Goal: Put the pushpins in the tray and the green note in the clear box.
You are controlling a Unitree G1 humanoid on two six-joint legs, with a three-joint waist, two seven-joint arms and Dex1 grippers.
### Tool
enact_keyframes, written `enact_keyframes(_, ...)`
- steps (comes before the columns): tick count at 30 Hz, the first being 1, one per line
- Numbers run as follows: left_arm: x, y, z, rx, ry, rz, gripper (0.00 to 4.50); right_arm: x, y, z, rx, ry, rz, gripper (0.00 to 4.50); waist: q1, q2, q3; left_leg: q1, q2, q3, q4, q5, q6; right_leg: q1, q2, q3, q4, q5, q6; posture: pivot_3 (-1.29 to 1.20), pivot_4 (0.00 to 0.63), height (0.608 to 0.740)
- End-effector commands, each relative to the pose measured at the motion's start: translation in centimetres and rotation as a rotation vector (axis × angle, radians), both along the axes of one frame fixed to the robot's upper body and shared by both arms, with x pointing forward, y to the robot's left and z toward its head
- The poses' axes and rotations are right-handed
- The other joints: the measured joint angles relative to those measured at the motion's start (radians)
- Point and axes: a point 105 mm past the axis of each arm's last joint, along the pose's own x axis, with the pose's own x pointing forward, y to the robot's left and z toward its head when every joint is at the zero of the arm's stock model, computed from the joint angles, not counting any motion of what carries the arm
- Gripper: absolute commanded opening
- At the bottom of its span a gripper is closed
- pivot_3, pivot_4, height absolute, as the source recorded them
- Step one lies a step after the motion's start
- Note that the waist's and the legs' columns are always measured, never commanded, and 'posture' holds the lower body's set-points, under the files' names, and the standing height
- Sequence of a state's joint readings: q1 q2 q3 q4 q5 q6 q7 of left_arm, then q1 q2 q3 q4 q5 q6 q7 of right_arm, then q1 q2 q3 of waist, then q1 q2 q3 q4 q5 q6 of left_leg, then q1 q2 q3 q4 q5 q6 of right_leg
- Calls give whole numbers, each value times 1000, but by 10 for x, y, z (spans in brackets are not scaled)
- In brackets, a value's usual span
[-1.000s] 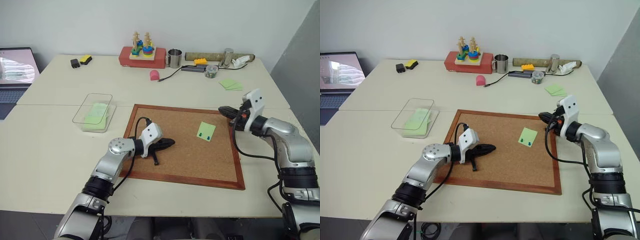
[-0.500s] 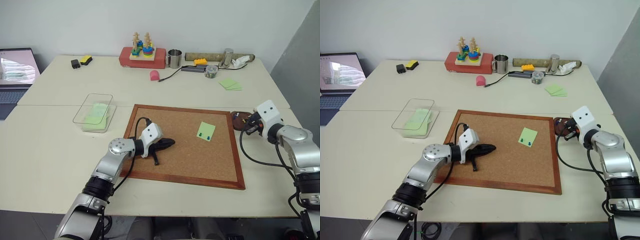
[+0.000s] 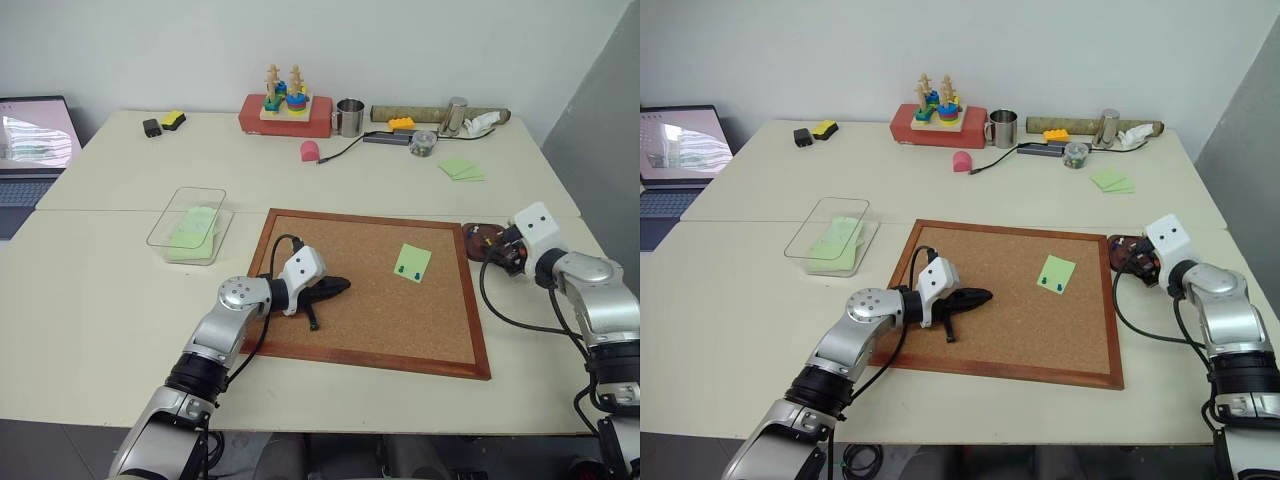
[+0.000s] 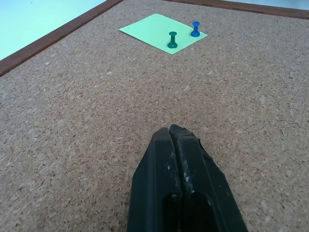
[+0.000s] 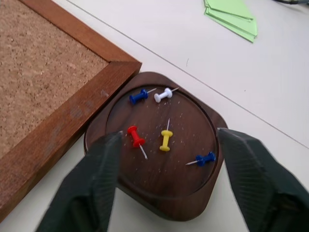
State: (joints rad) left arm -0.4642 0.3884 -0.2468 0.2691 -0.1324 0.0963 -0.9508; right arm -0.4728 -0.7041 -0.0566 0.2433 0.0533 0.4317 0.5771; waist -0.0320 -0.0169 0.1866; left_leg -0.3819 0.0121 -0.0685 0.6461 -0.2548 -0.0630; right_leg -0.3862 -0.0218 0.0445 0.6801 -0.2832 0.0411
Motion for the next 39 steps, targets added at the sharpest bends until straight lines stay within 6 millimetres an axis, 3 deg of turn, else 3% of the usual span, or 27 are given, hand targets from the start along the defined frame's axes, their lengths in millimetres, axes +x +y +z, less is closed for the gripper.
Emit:
enact_keyframes(1,-3,7,-23,61,61,28,0,2,-2,22,-3,-80,2,3895,0,0,0,0,0,0,0,0,0,0,0,0,0,0,0,0,150,740)
enact_keyframes(8,-2,12,-22,56,59,54,0,-11,17,48,42,-124,140,3895,0,0,0,0,0,0,0,0,0,0,0,0,0,0,0,0,150,740)
enact_keyframes(11,-2,18,-22,47,63,80,0,-33,37,45,73,-50,291,3895,0,0,0,0,0,0,0,0,0,0,0,0,0,0,0,0,150,740)
enact_keyframes(14,-4,21,-23,53,66,82,0,-61,70,29,135,50,467,3895,-1,0,0,0,1,-1,-1,0,0,0,0,-1,-1,0,0,0,150,740)
enact_keyframes(16,-5,22,-22,53,67,84,0,-66,80,22,147,72,496,3895,-6,0,0,0,1,-1,-1,0,0,0,1,-1,0,0,0,0,150,740)
enact_keyframes(26,-5,22,-23,58,66,83,0,-48,111,-8,196,77,512,3895,-10,0,-1,1,1,-1,0,0,0,1,2,0,0,-1,1,0,150,740)
enact_keyframes(33,-7,22,-25,58,69,87,0,-40,118,-17,188,88,540,3895,-11,0,-1,1,1,-1,-1,0,0,0,2,0,0,0,0,0,150,740)
enact_keyframes(39,-9,21,-26,54,71,92,0,-38,120,-21,182,92,555,2771,-12,0,-1,1,1,-1,-1,0,0,0,2,0,0,0,0,0,150,740)
